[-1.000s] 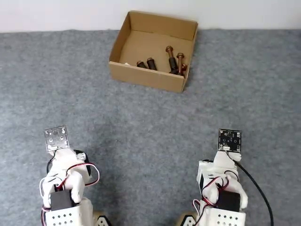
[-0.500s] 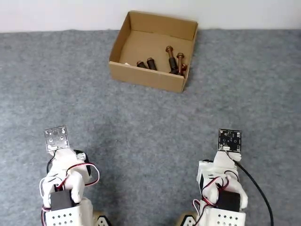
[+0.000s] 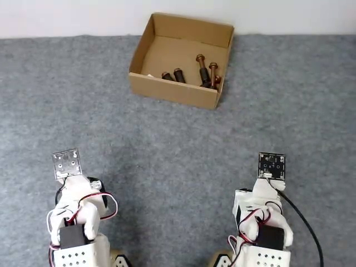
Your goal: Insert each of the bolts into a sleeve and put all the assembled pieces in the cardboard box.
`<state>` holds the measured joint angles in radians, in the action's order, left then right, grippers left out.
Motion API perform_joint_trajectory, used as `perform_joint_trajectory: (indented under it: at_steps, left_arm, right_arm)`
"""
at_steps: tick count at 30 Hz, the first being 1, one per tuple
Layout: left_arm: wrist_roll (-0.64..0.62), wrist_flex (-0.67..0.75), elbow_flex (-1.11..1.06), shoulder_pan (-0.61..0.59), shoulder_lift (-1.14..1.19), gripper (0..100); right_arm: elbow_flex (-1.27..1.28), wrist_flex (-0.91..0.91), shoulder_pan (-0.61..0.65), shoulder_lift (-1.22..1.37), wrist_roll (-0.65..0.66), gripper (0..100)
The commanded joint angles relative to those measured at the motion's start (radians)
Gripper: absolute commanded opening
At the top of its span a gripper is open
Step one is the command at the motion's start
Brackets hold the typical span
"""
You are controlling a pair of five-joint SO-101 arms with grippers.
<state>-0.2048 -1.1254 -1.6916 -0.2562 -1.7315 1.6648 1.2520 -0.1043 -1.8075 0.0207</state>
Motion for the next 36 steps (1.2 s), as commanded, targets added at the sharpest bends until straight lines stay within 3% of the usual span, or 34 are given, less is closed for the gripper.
perform_joint_trajectory:
  at_steps: [1,9,17,29,36]
  left_arm:
    - [0.008,-0.009,0.004,-0.002,-0.009,1]
    - [0.008,-0.009,0.004,-0.002,-0.009,1]
    - [0.008,-0.009,0.004,-0.002,-0.009,1]
    - [0.008,-0.009,0.004,-0.002,-0.009,1]
    - [0.008,-0.009,0.004,-0.002,-0.009,1]
  right_arm:
    - [0.018,0.008,-0.005,-0.005,0.012,0.9]
    - [0.018,0.056,-0.012,-0.005,0.15,0.9]
    - [0.018,0.054,-0.013,-0.005,-0.035,0.9]
    - [0.018,-0.097,-0.013,-0.005,-0.14,0.9]
    - [0.018,0.039,-0.013,-0.005,-0.18,0.9]
